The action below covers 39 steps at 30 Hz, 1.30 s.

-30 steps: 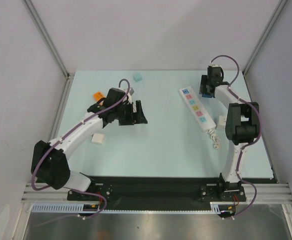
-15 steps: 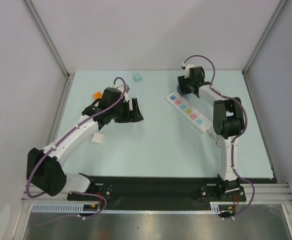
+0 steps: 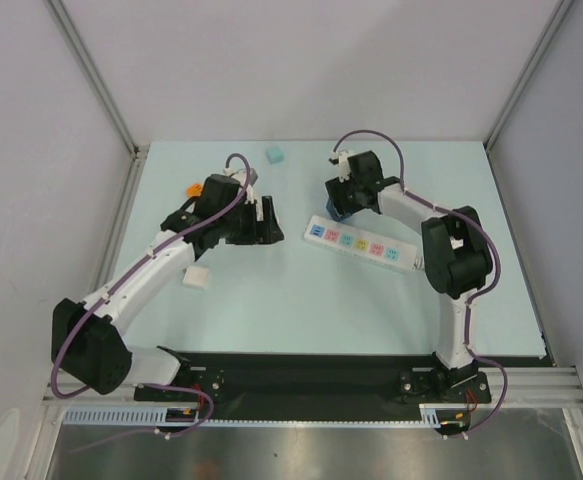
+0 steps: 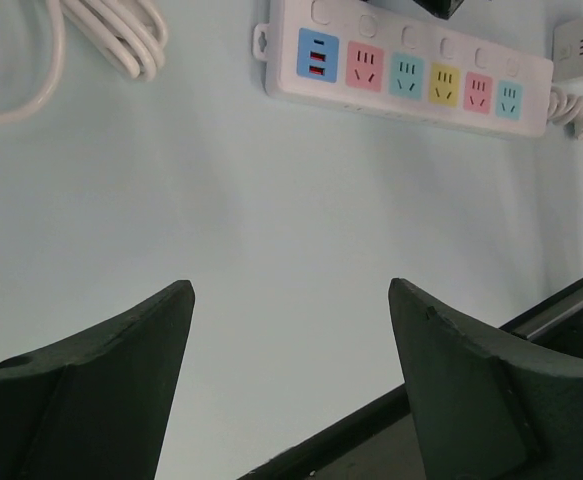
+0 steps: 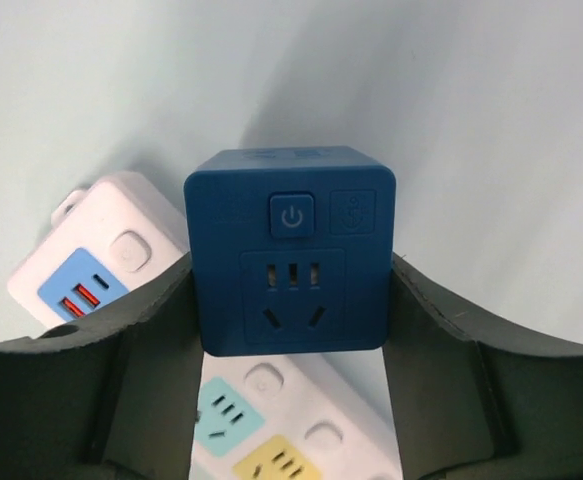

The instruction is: Insert the plug

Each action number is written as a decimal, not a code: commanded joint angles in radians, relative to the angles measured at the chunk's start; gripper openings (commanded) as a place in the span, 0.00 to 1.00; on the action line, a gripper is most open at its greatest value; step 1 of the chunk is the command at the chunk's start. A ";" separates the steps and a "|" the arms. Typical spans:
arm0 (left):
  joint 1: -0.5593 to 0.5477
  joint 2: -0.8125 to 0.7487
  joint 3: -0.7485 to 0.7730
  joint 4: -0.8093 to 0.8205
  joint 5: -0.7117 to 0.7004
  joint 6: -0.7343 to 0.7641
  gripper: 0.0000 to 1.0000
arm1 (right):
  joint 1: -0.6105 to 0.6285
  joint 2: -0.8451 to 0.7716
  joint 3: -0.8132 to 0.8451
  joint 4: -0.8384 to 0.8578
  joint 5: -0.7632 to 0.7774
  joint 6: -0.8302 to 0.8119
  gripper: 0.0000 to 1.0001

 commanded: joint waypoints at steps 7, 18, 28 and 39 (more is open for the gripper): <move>0.008 -0.084 0.038 -0.059 -0.099 0.118 0.85 | -0.009 -0.218 0.225 -0.591 0.279 0.566 0.00; 0.006 -0.150 -0.021 -0.036 -0.056 0.129 0.85 | -0.047 -0.373 0.193 -0.923 0.296 0.786 0.00; 0.006 -0.155 -0.031 -0.030 -0.022 0.126 0.87 | -0.084 -0.479 -0.023 -0.827 0.229 0.770 0.00; 0.006 -0.142 -0.032 -0.026 -0.004 0.119 1.00 | -0.122 -0.513 -0.192 -0.641 0.283 0.789 0.00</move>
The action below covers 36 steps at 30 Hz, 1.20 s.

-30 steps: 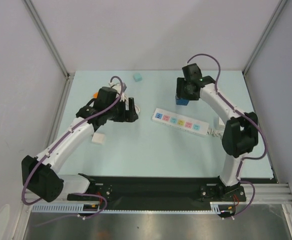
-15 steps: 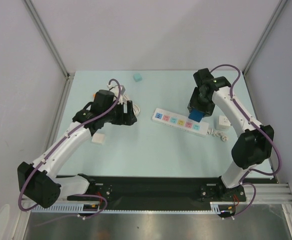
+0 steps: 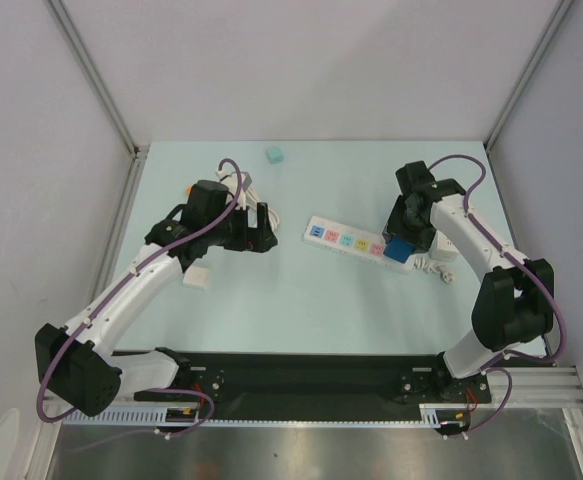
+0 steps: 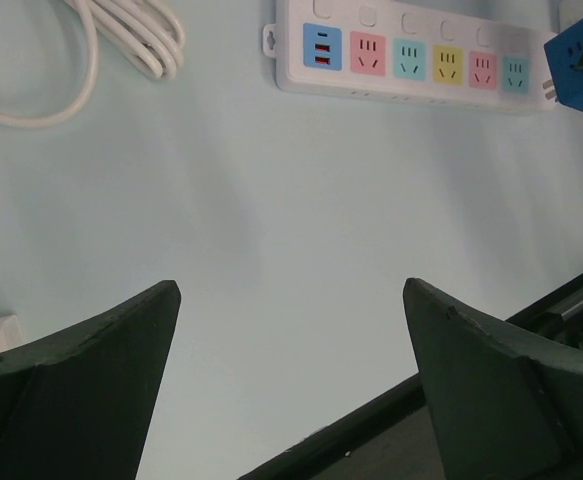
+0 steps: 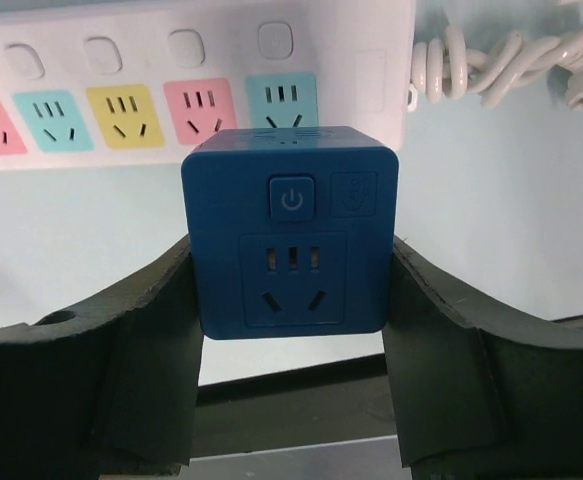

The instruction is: Insert the plug

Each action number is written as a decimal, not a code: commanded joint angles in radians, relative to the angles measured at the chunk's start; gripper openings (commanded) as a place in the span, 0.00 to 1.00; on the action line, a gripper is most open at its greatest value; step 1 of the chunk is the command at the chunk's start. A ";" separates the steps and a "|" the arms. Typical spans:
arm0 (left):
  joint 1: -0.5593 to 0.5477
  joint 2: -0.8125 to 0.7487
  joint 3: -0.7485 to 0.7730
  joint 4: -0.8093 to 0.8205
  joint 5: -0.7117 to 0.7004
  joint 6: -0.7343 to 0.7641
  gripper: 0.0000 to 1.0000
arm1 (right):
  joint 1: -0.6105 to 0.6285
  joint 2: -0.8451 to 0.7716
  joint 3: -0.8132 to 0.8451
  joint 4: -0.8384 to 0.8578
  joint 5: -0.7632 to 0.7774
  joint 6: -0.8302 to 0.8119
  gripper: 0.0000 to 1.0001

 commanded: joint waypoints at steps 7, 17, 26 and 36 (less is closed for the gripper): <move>0.005 -0.018 -0.003 0.029 0.007 0.011 1.00 | -0.023 -0.019 -0.038 0.145 0.016 0.005 0.00; 0.005 -0.021 -0.003 0.029 0.006 0.013 1.00 | -0.022 0.010 -0.078 0.168 0.010 -0.013 0.00; 0.005 -0.024 -0.004 0.029 0.009 0.015 1.00 | -0.019 0.009 -0.122 0.220 0.016 -0.039 0.00; 0.005 -0.026 -0.004 0.029 0.015 0.015 1.00 | -0.011 0.022 -0.144 0.253 0.049 -0.045 0.00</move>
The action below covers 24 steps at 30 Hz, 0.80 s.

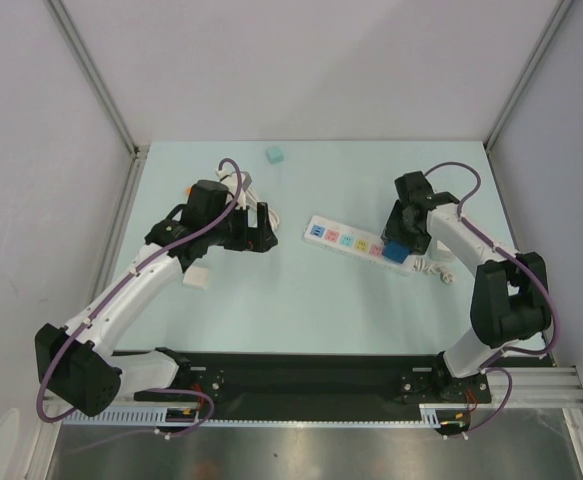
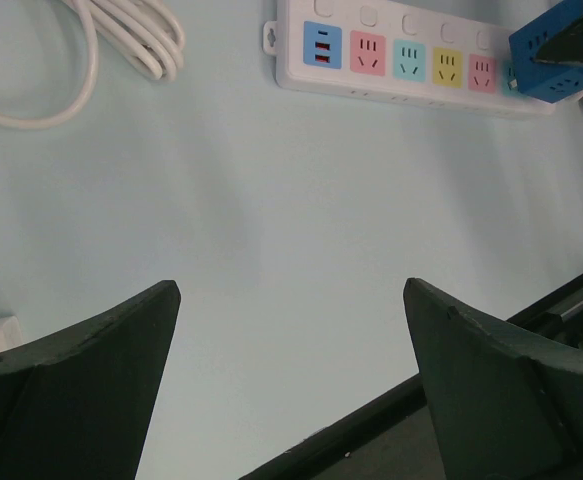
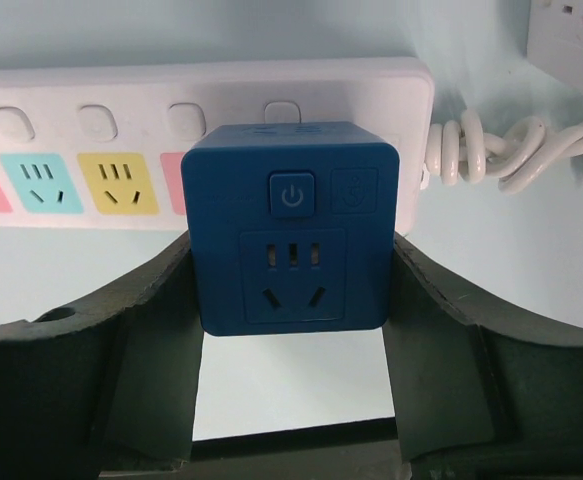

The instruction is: Insert the plug

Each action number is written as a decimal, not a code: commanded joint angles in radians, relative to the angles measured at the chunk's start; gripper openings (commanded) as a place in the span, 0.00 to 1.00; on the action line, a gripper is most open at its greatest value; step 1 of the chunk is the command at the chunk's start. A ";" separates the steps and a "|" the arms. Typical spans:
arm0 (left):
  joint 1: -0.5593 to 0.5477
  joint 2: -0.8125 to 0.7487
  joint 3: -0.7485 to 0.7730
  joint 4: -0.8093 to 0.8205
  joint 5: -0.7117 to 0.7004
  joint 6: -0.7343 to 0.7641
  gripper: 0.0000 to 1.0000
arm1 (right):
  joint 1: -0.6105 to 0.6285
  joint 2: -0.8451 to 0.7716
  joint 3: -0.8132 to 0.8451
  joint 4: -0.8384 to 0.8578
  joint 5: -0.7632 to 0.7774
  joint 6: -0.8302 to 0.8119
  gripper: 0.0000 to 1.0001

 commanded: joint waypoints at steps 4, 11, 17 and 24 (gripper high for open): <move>0.005 -0.027 -0.004 0.025 0.009 0.015 1.00 | 0.024 0.014 -0.008 0.015 0.059 -0.012 0.00; 0.005 -0.027 -0.004 0.025 0.018 0.013 1.00 | 0.083 0.011 -0.040 0.005 0.131 0.031 0.00; 0.005 -0.026 -0.004 0.025 0.026 0.010 1.00 | 0.109 0.011 -0.112 0.042 0.117 0.059 0.00; 0.005 -0.029 -0.006 0.027 0.026 0.012 1.00 | 0.107 0.067 -0.123 0.038 0.100 0.048 0.00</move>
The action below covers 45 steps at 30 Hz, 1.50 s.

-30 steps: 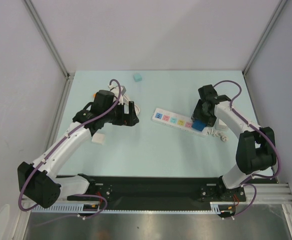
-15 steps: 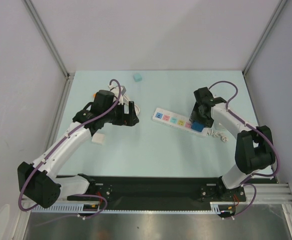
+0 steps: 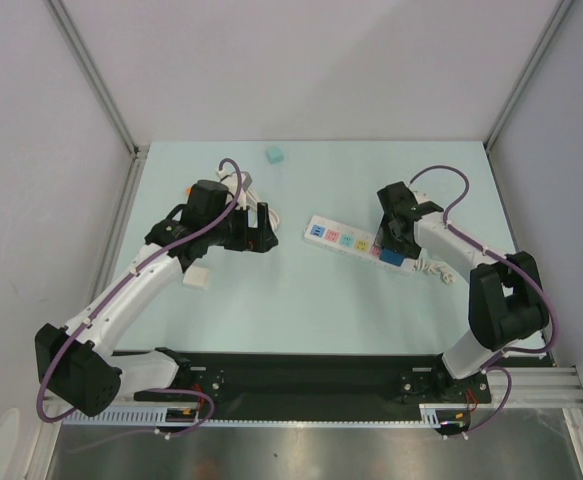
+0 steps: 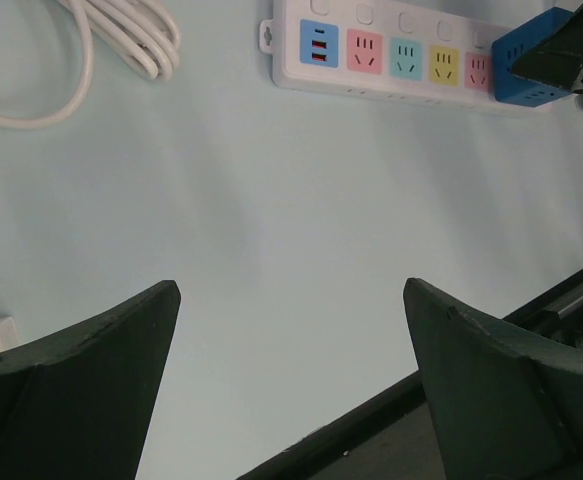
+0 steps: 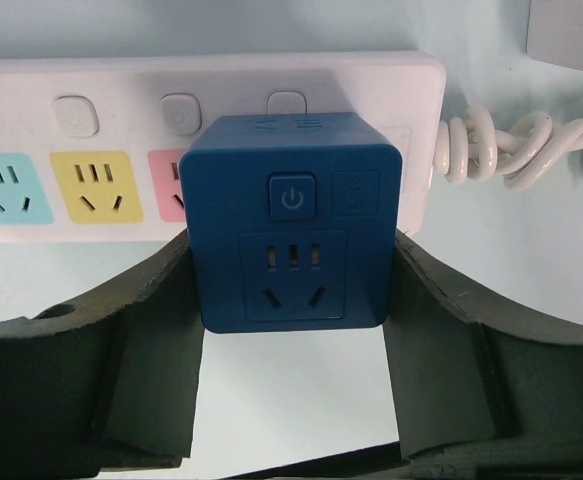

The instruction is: Insert the plug

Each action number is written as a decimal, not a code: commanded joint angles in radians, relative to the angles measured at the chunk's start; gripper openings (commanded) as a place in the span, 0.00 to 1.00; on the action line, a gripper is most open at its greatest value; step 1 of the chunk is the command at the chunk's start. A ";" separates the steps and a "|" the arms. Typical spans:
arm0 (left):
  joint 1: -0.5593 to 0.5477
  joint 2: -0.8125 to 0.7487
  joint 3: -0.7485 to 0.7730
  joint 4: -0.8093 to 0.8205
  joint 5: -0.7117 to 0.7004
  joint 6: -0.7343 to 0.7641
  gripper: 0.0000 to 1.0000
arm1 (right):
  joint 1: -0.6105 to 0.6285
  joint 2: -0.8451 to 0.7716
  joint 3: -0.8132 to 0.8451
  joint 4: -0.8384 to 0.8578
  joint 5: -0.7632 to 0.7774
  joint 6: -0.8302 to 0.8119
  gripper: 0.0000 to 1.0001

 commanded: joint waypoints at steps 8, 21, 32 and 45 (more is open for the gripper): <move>0.005 -0.030 -0.009 0.031 0.019 0.012 1.00 | -0.006 0.158 -0.070 -0.032 -0.104 0.005 0.00; 0.005 -0.027 -0.007 0.031 0.019 0.012 1.00 | 0.012 0.152 -0.114 0.003 -0.066 0.006 0.00; 0.005 -0.030 -0.009 0.031 0.019 0.012 1.00 | -0.038 0.049 0.102 -0.116 -0.084 -0.085 0.71; 0.005 -0.041 -0.012 0.035 0.024 0.010 1.00 | -0.271 -0.115 0.238 -0.332 -0.037 0.112 0.88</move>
